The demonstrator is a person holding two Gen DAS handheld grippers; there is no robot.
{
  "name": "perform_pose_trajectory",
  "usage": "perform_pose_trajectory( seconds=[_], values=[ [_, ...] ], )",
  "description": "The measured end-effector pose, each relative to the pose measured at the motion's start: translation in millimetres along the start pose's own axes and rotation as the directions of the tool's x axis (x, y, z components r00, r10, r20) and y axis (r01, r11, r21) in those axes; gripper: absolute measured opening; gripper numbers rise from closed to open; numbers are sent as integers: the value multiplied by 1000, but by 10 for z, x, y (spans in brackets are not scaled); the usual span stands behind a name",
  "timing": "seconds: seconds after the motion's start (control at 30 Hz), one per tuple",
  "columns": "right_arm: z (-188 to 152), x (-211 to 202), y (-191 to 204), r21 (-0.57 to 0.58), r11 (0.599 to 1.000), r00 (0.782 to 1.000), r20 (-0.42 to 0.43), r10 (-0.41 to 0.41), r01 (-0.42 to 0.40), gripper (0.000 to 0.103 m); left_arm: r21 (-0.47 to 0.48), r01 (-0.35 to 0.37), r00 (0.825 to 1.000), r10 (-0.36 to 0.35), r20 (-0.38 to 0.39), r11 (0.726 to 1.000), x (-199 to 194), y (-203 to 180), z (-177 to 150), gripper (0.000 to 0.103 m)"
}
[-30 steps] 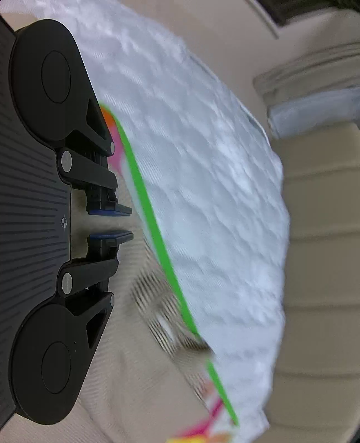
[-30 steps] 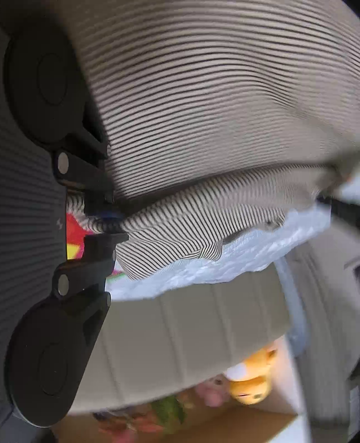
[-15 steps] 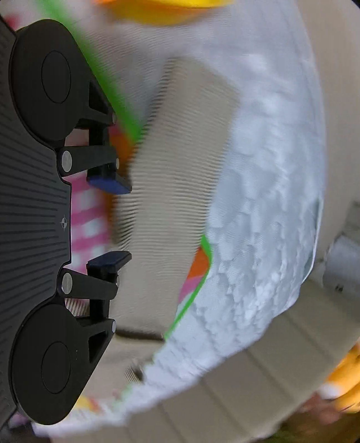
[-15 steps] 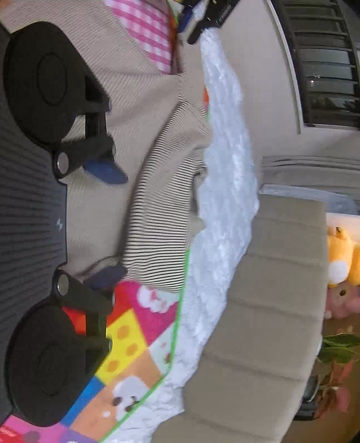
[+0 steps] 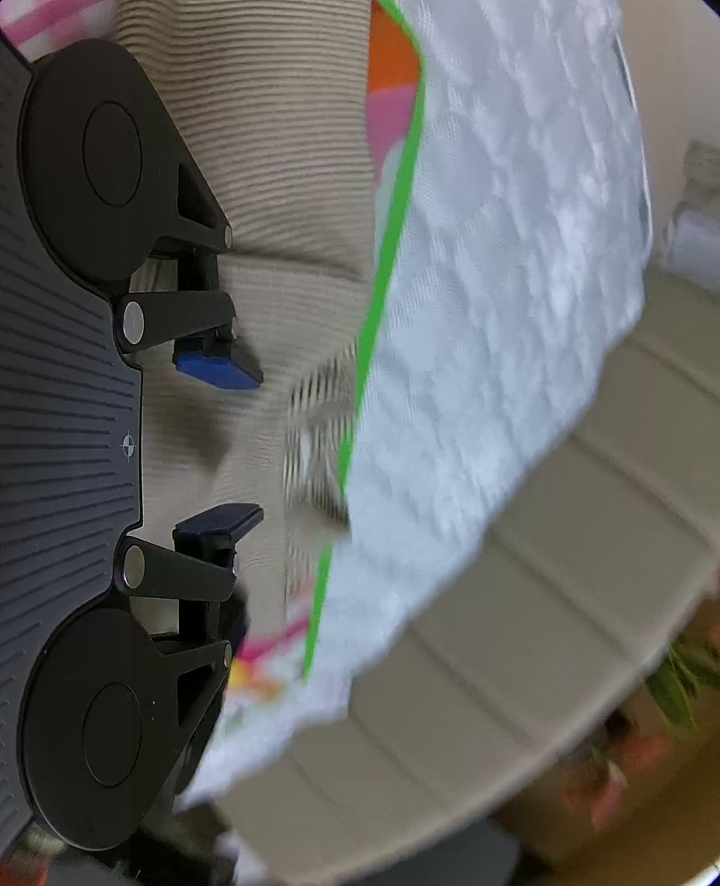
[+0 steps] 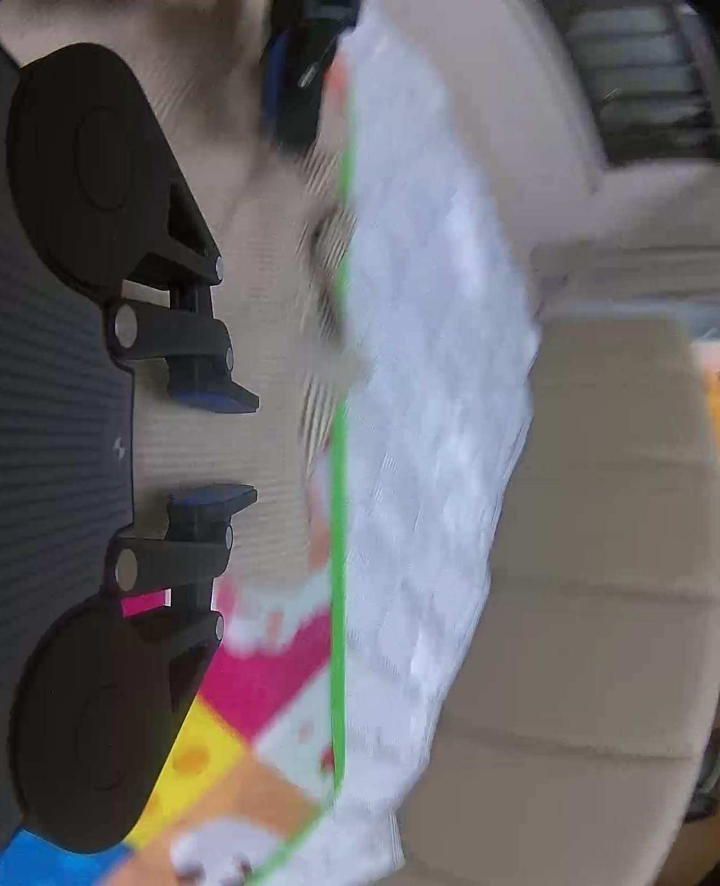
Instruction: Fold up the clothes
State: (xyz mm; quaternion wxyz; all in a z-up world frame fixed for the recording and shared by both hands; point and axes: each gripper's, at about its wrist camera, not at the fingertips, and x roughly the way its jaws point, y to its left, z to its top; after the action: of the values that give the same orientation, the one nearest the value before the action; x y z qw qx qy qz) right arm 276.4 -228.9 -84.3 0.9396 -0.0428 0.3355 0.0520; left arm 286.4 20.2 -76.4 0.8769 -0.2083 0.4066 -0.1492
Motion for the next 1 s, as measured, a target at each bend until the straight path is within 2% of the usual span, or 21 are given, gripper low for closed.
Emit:
perform_pose_trajectory(
  seconds=[0.03, 0.07, 0.1, 0.13, 0.17, 0.3, 0.37, 0.47, 0.53, 0.6, 0.67, 0.7, 0.8, 0.87, 0.9, 1.0],
  values=[
    [-53, 49, -35, -18, 999, 999, 1, -49, 49, 26, -25, -28, 1000, 28, -3, 999, 30, 93, -8, 34],
    [-113, 35, -97, 11, 999, 999, 13, -40, 40, 27, -51, -55, 998, 55, -7, 997, 56, 188, -16, 31],
    [-166, 24, -150, 35, 999, 999, 24, -34, 33, 29, -94, -19, 1000, 19, -4, 995, 17, 319, -40, 28],
    [-176, 23, -130, 29, 999, 999, 27, -44, 44, 30, -110, -23, 1000, 23, -6, 994, -38, 406, -70, 13],
    [-185, 22, -110, 22, 998, 998, 30, -55, 54, 32, -123, -29, 1000, 28, -8, 992, -94, 491, -100, 4],
    [-149, 30, 39, -40, 993, 994, 33, -107, 108, 35, -175, -80, 996, 87, 29, 981, -358, 564, -170, 4],
    [-93, -42, 80, -61, 991, 992, 43, -115, 117, 35, -202, -105, 992, 116, 46, 974, -490, 598, -204, 24],
    [32, -204, 194, -74, 997, 997, 72, -30, 36, 35, -242, -140, 984, 162, 71, 960, -688, 650, -256, 26],
    [125, -322, 296, -89, 995, 995, 85, 46, -39, 32, -269, -163, 978, 192, 86, 949, -821, 684, -290, 43],
    [193, -403, 431, -98, 989, 988, 89, 123, -114, 28, -296, -185, 970, 223, 101, 937, -953, 719, -325, 53],
    [232, -426, 579, -103, 980, 979, 103, 179, -168, 28, -356, -217, 952, 277, 127, 909, -1152, 726, -406, 64],
    [251, -434, 656, -108, 975, 973, 109, 205, -194, 28, -392, -216, 952, 282, 121, 894, -1183, 789, -444, 70],
    [305, -303, 976, -107, 966, 965, 87, 246, -236, 28, -499, -207, 952, 292, 97, 842, -1264, 988, -557, 70],
    [303, -70, 1178, -43, 948, 948, -44, 314, -316, 28, -544, -195, 956, 283, 83, 816, -1262, 1136, -585, 70],
    [245, 24, 1275, -24, 939, 934, -114, 338, -342, 30, -538, -184, 956, 277, 97, 823, -1266, 1143, -567, 70],
    [108, -67, 1489, -178, 934, 950, -100, 296, -310, 31, -514, -152, 956, 258, 142, 844, -1279, 1153, -507, 74]
  ],
)
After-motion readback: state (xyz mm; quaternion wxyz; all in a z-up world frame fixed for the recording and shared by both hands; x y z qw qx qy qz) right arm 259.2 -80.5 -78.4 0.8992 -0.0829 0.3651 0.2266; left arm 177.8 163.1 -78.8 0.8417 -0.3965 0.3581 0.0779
